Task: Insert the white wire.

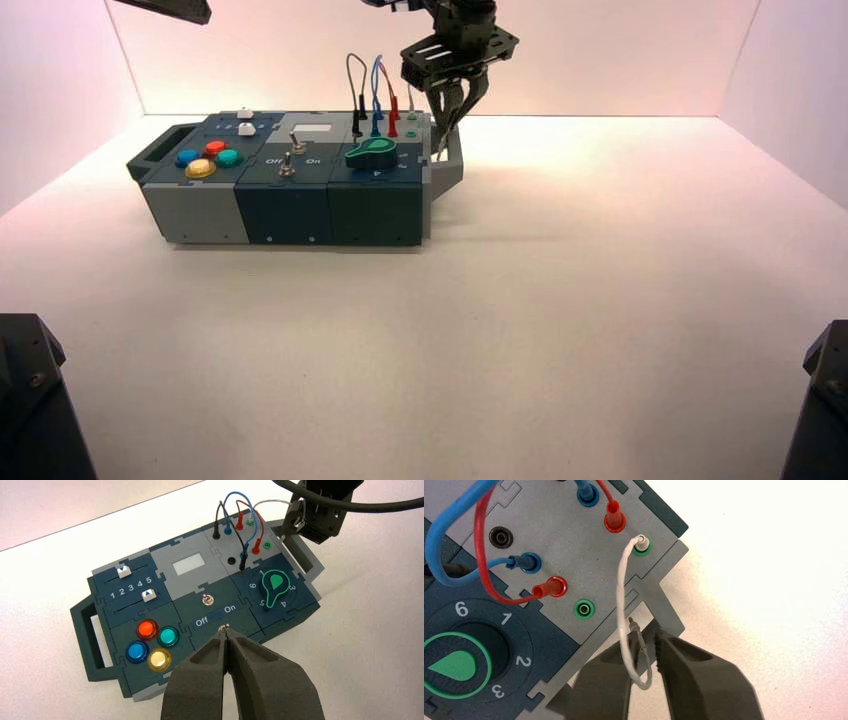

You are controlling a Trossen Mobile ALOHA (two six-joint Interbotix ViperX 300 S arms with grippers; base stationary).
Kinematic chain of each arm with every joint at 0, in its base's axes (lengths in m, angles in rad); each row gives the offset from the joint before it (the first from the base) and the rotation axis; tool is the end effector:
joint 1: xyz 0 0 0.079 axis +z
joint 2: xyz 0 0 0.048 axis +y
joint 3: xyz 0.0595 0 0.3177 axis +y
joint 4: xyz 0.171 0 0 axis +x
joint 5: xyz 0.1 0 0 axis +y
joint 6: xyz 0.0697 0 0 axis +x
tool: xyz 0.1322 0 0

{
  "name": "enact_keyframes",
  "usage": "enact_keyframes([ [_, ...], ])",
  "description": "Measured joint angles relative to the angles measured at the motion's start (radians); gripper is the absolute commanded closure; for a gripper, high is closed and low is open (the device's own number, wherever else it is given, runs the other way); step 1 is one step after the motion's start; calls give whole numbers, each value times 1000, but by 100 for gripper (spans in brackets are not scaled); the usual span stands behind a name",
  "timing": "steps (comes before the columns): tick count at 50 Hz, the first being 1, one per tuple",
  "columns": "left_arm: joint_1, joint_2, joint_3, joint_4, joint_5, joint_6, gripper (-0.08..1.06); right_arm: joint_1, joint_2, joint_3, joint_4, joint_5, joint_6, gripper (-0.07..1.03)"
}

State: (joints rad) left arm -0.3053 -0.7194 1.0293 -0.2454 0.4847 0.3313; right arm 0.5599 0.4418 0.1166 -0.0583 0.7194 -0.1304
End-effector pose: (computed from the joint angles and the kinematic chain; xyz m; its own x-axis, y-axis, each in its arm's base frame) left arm 0.2180 -0.0927 0.1811 0.6382 -0.3198 -0.7003 0.4488 0.8936 0.0009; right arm 0.4090 0.2472 0.0521 0.2656 0.1212 -0.9564 -0.6540 0.7515 -0.0864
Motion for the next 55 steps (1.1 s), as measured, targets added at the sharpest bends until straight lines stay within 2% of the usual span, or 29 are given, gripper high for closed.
enact_keyframes([
  [16, 0, -2, 2, 0, 0, 2, 101, 3, 2, -8, 0, 25, 2, 99],
  [24, 0, -2, 2, 0, 0, 0, 101, 6, 2, -29, 0, 83, 2, 99],
  [55, 0, -3, 2, 0, 0, 0, 101, 5, -11, -124, -2, 229, 2, 99],
])
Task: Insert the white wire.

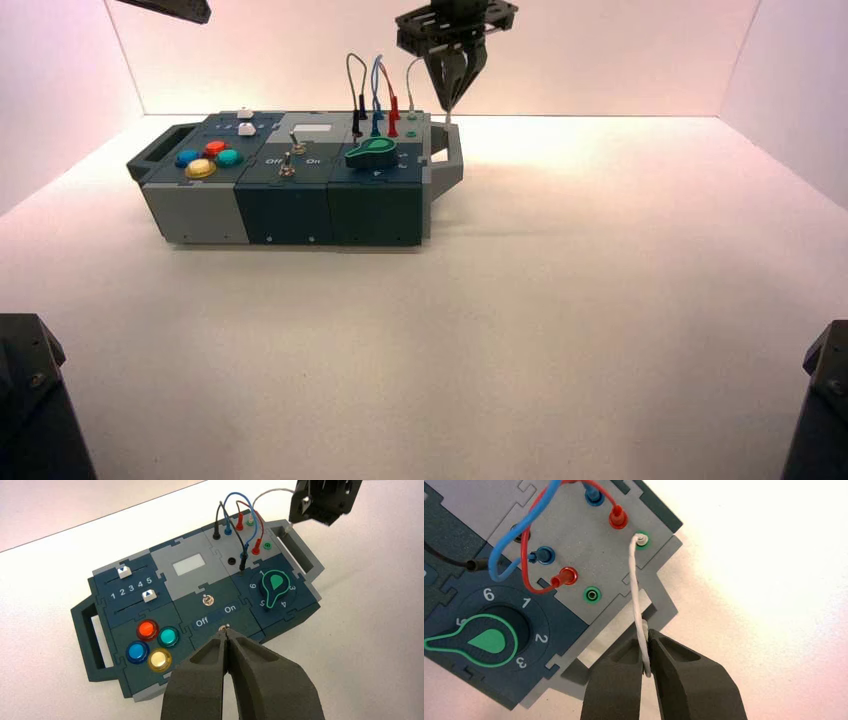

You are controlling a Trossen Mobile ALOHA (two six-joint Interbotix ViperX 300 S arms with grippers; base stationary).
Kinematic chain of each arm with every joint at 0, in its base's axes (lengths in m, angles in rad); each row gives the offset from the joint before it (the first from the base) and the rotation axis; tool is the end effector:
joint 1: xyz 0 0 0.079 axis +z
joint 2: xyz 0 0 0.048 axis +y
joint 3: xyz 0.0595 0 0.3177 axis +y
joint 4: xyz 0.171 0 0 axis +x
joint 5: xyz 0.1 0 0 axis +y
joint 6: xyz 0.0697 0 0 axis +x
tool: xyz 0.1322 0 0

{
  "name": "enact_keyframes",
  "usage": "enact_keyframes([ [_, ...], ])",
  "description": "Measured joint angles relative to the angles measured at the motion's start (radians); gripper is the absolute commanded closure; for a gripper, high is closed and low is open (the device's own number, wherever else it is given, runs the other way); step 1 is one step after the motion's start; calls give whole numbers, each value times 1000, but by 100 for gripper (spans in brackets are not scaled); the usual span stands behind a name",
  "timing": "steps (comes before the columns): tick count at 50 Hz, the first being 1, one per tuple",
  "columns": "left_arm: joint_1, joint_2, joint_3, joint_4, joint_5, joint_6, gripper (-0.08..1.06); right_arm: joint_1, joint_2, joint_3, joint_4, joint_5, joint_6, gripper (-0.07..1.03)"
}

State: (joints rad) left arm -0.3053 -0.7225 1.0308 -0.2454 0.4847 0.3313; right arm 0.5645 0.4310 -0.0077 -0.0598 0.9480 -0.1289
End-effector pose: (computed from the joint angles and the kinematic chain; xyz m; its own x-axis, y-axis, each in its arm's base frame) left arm 0.2176 -0.0925 0.1813 0.6393 -0.3202 -0.6992 0.4488 0.8936 0.0011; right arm 0.4057 0.2453 0.0818 0.1939 0.0653 -0.9788 -0.6542 0.7522 -0.0794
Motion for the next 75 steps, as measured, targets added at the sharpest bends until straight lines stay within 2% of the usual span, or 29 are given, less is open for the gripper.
enact_keyframes([
  [10, 0, -2, -2, 0, 0, 0, 101, 11, -3, -29, 0, 31, 0, 99],
  [22, 0, -2, 0, 0, 0, 2, 101, 66, -3, -64, 0, 61, 0, 99],
  [34, 0, -2, 0, 0, 0, 2, 101, 87, -3, -92, -2, 100, 0, 99],
  [75, 0, -8, 3, 2, 0, 2, 101, 92, -3, -95, 0, 67, 0, 99],
])
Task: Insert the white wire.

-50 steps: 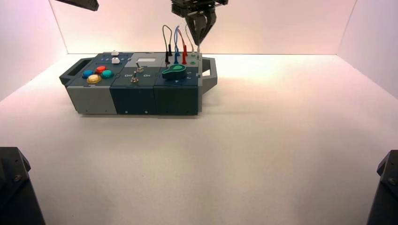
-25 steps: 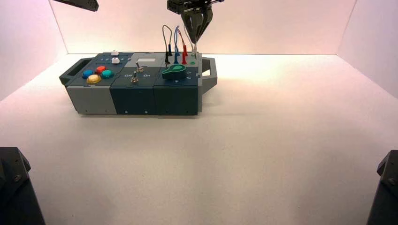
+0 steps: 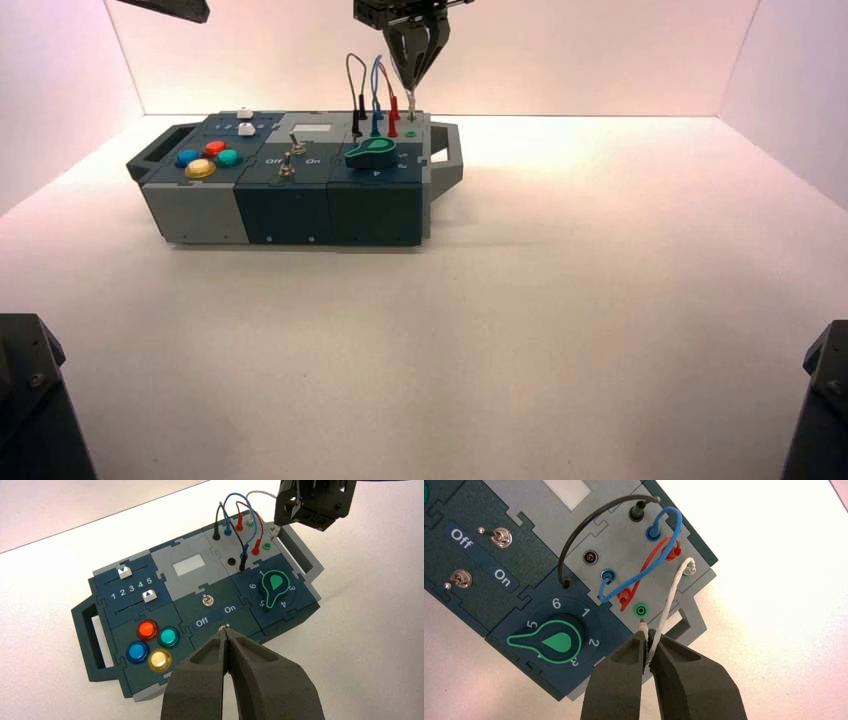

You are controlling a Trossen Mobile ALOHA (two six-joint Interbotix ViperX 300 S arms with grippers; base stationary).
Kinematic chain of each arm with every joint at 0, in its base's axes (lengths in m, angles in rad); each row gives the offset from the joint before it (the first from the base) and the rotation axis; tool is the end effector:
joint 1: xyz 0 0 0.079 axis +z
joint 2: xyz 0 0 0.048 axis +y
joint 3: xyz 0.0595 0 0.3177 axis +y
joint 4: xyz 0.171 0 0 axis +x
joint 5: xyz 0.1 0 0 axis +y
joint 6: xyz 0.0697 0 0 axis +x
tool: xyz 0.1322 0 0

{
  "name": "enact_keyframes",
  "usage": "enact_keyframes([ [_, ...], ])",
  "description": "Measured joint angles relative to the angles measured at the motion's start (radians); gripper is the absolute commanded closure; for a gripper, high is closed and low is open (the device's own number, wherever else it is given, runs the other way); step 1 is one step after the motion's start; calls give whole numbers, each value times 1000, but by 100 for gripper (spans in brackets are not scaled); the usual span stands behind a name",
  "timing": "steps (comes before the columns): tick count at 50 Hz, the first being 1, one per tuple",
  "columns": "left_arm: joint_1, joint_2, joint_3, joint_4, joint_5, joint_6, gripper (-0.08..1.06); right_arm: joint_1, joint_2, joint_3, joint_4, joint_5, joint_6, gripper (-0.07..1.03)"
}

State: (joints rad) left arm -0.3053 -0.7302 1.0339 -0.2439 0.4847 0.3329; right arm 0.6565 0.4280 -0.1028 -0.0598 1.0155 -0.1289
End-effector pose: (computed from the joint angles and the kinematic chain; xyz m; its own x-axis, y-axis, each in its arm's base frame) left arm 0.2165 -0.0921 0.1818 0.6425 -0.3205 -0.6961 0.4502 0.8929 0.0044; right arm 0.3936 0.2903 0.1085 0.2120 0.0993 -0.9722 -0.7158 0.6930 -0.0854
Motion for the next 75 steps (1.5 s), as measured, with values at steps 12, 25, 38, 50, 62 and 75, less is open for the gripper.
enact_keyframes([
  [12, 0, 2, 0, -2, 0, -2, 101, -2, 0, 0, 0, -2, 0, 99],
  [25, 0, 0, 0, 2, 0, -2, 101, -2, 6, 0, -2, -8, 0, 99],
  [38, 2, 0, 3, 3, 0, -2, 101, -2, 34, -3, -3, -17, 0, 99],
  [50, 0, 0, 3, 5, 0, 0, 101, 0, 40, -6, -6, -17, 0, 99],
  [62, 0, 0, 3, 5, 0, 0, 101, 0, 48, -6, -12, -17, -2, 99],
  [75, 0, 0, 3, 5, 0, -2, 100, 0, 61, -8, -14, -23, -2, 99],
])
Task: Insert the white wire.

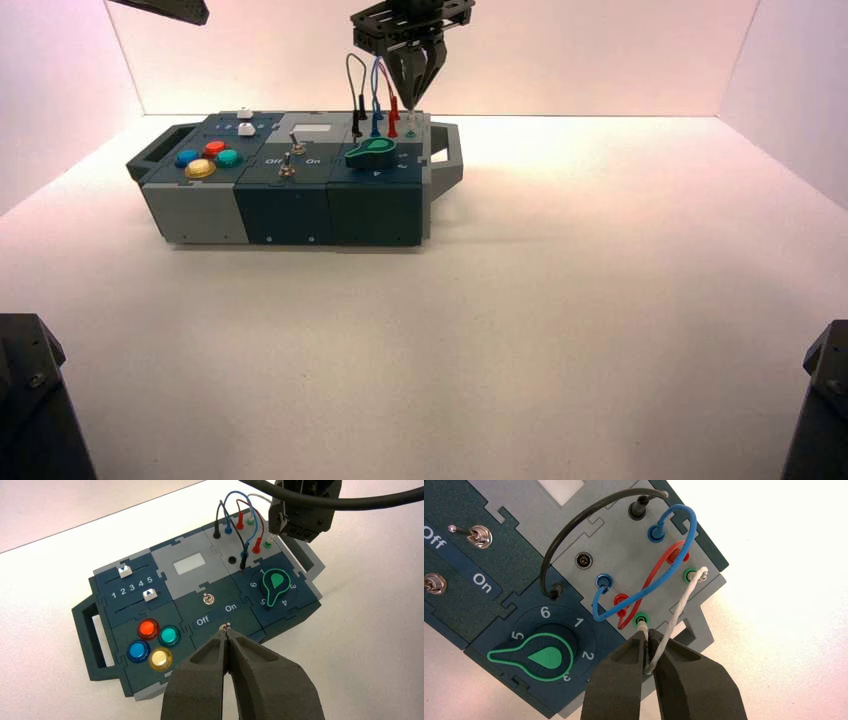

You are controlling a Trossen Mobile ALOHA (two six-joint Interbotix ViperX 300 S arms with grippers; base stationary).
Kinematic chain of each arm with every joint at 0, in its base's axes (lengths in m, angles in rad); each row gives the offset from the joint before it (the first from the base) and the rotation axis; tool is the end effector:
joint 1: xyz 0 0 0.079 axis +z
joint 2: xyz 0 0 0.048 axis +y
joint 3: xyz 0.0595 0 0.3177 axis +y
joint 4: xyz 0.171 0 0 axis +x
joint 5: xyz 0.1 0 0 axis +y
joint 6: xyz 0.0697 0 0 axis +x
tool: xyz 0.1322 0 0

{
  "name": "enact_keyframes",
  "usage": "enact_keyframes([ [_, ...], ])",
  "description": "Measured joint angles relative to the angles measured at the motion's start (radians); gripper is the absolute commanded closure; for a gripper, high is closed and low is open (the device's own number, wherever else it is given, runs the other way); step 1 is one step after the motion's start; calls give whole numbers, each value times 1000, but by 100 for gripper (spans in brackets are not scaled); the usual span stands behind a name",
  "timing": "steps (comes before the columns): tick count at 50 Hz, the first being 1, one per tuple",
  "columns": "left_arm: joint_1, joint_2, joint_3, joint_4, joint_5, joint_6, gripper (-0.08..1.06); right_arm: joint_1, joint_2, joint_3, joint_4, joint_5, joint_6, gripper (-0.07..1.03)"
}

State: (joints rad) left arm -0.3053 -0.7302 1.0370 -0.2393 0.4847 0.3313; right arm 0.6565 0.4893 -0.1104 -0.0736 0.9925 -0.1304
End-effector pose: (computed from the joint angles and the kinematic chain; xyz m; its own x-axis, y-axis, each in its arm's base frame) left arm 0.2160 -0.0914 0.1805 0.6409 -0.3178 -0.6988 0.4504 0.8928 0.0071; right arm 0.3987 0.2915 0.0817 0.1952 0.0726 -0.9781 -0.7226 0.6849 -0.0933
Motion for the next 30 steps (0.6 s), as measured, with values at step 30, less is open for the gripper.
enact_keyframes([
  [30, 2, 0, 0, 2, 0, 2, 101, 0, 9, 29, 0, -46, 2, 96],
])
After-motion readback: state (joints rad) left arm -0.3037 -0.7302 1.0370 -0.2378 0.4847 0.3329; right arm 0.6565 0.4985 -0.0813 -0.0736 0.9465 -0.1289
